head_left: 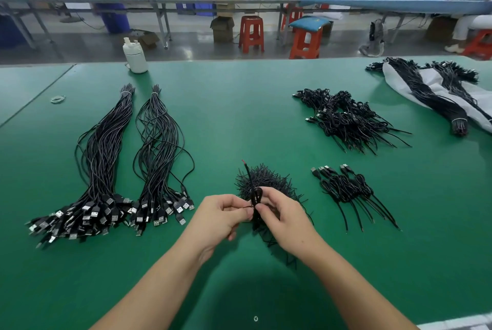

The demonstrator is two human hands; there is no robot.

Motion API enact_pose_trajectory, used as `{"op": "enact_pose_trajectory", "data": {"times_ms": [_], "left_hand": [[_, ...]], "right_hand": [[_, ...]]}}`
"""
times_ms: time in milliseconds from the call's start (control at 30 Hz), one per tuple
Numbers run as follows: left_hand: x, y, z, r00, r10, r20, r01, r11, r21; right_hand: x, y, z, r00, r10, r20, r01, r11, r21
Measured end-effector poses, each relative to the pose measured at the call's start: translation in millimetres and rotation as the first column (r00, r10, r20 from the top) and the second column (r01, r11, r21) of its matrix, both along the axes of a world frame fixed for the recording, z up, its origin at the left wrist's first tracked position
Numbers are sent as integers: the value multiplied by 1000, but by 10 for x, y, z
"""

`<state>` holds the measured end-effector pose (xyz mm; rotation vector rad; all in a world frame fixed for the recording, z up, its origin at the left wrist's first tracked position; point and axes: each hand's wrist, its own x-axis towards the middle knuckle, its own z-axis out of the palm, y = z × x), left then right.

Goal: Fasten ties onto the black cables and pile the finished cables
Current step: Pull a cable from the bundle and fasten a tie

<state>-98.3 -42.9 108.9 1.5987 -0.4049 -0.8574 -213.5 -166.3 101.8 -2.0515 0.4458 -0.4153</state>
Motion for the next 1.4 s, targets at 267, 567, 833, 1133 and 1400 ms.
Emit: {"op": "enact_pose_trajectory", "data": {"times_ms": [267,567,833,1133,1400], "left_hand": [[-12,44,9,892,-145,427,62,978,201],[-57,12,53,781,-148,607,-24,964,265],[-101,21,45,944,28,330,-29,1000,0],[-60,10,2,956,15,295,-11,1000,-15],[-30,9,-12,987,8,-159,-21,997,-77]], "right_hand": [[-12,27,-49,992,103,-78,-112,987,-117],[20,69,-75,999,-43,10,43,999,-10],[25,103,-33,998,-40,53,38,998,53],[14,80,-37,996,-8,87,-8,984,179],[15,64,3,993,-36,114,10,973,229]]}}
